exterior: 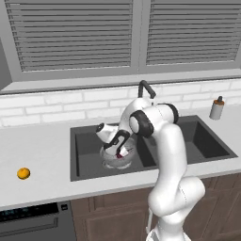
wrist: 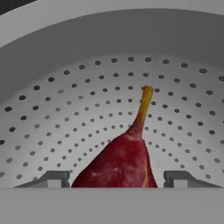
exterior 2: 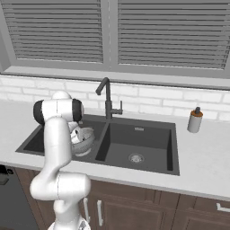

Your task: Put the colander in the sink, put the tangerine, pear in the colander, and turn on the sink faucet and pour water over the colander.

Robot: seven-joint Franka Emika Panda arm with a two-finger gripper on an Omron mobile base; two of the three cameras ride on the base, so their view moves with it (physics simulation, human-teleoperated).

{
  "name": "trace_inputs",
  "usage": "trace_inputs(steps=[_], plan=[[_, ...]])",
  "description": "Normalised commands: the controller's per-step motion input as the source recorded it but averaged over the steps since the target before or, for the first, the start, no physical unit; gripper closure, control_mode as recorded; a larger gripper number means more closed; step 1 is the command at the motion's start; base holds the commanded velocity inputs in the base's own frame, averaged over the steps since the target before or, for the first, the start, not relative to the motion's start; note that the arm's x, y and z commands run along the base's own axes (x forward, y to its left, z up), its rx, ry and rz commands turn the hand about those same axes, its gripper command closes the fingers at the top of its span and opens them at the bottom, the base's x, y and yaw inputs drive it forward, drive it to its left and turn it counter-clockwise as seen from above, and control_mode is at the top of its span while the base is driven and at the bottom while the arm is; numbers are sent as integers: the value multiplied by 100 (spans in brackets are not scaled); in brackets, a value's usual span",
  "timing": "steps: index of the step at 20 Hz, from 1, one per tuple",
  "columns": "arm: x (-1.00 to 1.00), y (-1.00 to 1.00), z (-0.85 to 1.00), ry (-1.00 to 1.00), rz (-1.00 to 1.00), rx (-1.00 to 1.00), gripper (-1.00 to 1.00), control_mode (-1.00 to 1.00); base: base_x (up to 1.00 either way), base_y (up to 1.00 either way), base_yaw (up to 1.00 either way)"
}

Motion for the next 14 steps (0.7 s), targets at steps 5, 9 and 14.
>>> trace_inputs(steps=[5, 9, 14], plan=[[-35, 0, 19, -19, 0, 6, -100, -100, 0, 0, 0], [-31, -3, 1, 1, 0, 12, -100, -100, 0, 0, 0], [-28, 0, -35, 5, 0, 14, -100, -100, 0, 0, 0]])
